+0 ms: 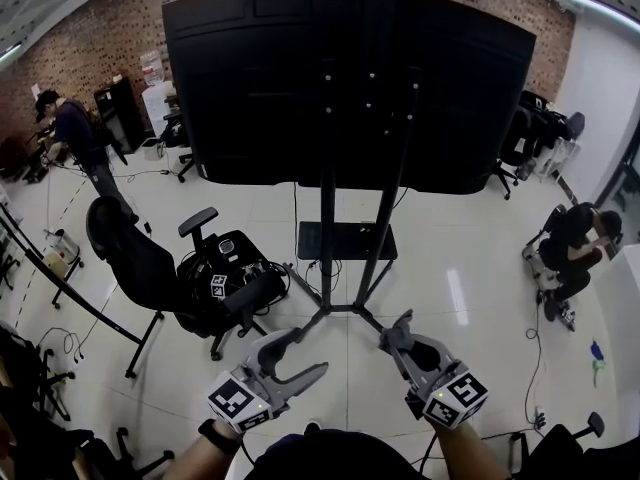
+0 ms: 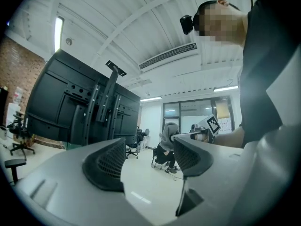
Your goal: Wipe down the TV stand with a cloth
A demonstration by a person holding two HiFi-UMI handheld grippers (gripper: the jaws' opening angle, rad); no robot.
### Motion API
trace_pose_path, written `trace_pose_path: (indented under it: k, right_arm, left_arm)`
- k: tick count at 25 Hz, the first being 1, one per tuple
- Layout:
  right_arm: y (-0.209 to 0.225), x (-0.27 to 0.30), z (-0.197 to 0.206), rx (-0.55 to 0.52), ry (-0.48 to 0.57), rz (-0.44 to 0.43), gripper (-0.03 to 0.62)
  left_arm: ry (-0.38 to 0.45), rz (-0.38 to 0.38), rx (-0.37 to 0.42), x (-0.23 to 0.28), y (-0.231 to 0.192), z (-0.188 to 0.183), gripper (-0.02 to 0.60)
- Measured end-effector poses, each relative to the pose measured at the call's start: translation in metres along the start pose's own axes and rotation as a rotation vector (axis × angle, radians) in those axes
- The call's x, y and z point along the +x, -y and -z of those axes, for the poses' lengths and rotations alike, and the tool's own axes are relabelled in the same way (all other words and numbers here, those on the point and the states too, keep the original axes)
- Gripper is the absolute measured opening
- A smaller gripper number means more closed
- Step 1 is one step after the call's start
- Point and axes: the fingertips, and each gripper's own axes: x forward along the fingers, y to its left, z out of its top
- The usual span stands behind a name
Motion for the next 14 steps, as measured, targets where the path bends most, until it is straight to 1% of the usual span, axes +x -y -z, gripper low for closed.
trace_pose_path:
  k: [3,9,14]
  right_arm:
    - [0.001,-0.005,-0.004,-0.010,0.004,-0.015,0.031]
    - [0.009,-0.021,-0.010,-0.022,0.018,-0.032,0.031]
    - [0.016,-0.030,-0.007,-0.008,0.024,-0.037,0.031]
  left_arm:
    - [-0.004,-0.003,0.021,0.002,0.009,0.001,0.345]
    - [0.000,-0.028,0.019,0.009,0.026,0.000,0.345]
    - [0.007,-0.027,0.044,0.014,0.033,0.001,0.344]
